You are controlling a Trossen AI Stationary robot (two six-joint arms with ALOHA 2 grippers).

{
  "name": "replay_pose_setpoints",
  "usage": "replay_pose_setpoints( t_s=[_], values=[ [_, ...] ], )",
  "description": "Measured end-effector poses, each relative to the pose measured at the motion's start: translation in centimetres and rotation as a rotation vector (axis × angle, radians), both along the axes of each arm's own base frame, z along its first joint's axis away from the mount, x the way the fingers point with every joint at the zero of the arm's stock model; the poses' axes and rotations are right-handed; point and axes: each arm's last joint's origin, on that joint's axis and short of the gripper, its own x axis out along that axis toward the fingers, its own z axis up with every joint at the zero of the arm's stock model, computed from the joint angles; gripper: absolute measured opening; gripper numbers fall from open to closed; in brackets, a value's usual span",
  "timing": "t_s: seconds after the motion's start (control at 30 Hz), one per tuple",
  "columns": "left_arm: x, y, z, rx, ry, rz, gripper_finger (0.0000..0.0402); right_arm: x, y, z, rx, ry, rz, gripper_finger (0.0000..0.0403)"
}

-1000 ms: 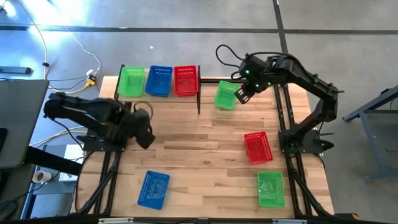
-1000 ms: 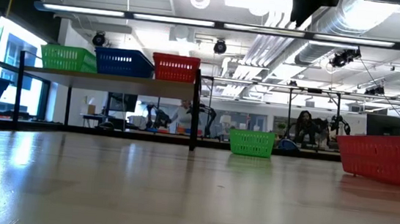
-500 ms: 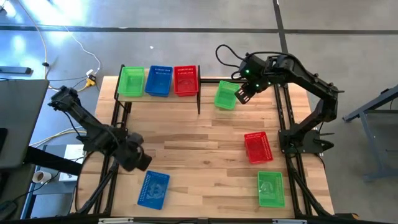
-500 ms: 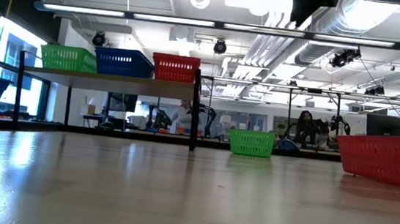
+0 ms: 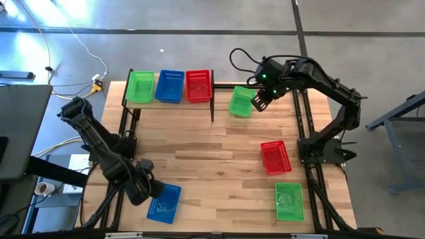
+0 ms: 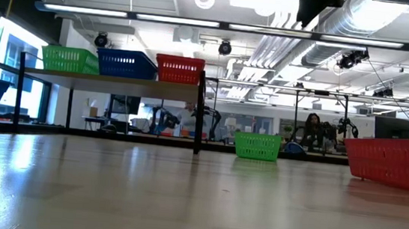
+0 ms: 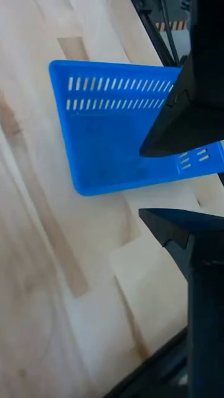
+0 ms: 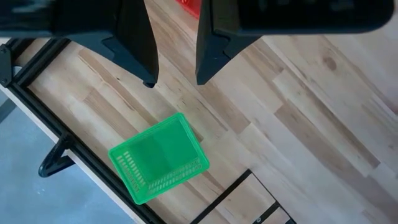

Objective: Stack baskets on shelf by color
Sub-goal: Stack the blue bin on top of the blue bin on the shelf

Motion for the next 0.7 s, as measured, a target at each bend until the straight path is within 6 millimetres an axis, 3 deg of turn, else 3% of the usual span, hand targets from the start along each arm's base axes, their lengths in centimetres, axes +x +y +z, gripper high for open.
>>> replay_pose_setpoints(
  t_s=[0.7],
  values=[
    [2.4,-2.8,-4.8,-0.019,0.119,0.085,0.0133,0.0,0.0,0.0,-0.009,0.010,0.041,0.0094]
  ],
)
